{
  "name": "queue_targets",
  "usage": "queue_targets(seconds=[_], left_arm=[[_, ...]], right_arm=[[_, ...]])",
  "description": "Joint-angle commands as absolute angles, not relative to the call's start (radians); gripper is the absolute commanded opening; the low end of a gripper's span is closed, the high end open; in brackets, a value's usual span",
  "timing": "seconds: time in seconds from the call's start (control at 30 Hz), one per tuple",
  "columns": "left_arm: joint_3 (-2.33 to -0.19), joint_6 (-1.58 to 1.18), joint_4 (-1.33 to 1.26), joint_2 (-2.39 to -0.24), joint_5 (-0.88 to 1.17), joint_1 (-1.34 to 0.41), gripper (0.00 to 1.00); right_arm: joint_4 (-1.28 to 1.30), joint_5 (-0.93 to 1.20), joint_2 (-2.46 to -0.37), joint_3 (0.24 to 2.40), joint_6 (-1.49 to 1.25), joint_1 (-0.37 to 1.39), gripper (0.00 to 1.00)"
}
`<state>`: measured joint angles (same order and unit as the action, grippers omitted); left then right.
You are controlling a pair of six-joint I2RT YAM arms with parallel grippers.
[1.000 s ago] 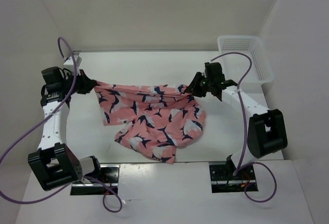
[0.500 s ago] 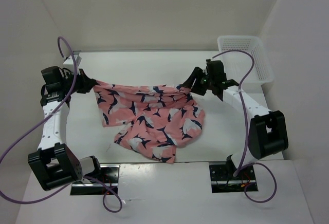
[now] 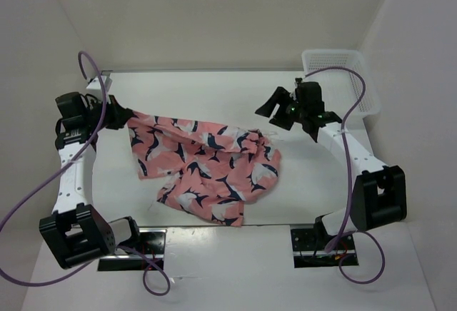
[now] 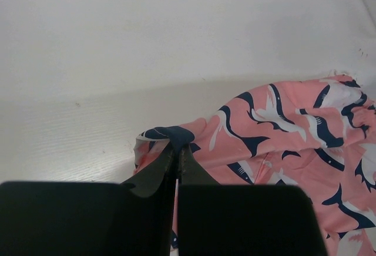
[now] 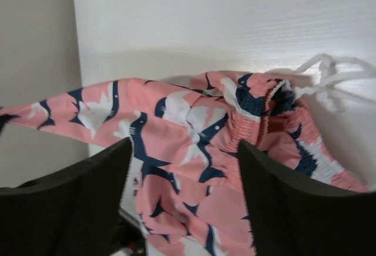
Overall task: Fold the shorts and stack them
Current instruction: Flatten the shorts out
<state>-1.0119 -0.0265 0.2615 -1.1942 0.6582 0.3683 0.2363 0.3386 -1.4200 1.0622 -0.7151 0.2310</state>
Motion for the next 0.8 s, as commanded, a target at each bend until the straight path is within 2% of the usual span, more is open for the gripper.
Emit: queue_targets(seconds=[0.0, 0.13, 0.27, 0.47, 0.6, 0.77], left_arm=[[-1.022, 0.000, 0.229, -1.158, 0.675, 0.368, 0.00], [-1.032, 0.000, 0.239, -1.158, 0.675, 0.368, 0.00], [-1.042, 0.000, 0.250, -1.149, 0.675, 0.368, 0.00], [-1.042, 0.000, 0.250, -1.149, 0.684, 0.368, 0.00], [-1.042, 0.000, 0.250, -1.140, 0.684, 0.368, 0.00], [-1.051, 0.000, 0.259, -1.140, 0.684, 0.368, 0.00]], right_arm=[[0.215, 0.364, -1.402, 1.013, -0.735, 0.229, 0.85], [0.215, 0.380, -1.327, 0.907, -0.735, 0.229, 0.87], [0.215, 0.391, -1.263, 0.789, -0.764, 0.311, 0.82], [0.143, 0.376, -1.282, 0.761, -0.804, 0.422, 0.67], [0.118, 0.330, -1.362, 0.784, -0.824, 0.488, 0.67], [0.077, 0.318, -1.457, 0.784, -0.824, 0.488, 0.76]])
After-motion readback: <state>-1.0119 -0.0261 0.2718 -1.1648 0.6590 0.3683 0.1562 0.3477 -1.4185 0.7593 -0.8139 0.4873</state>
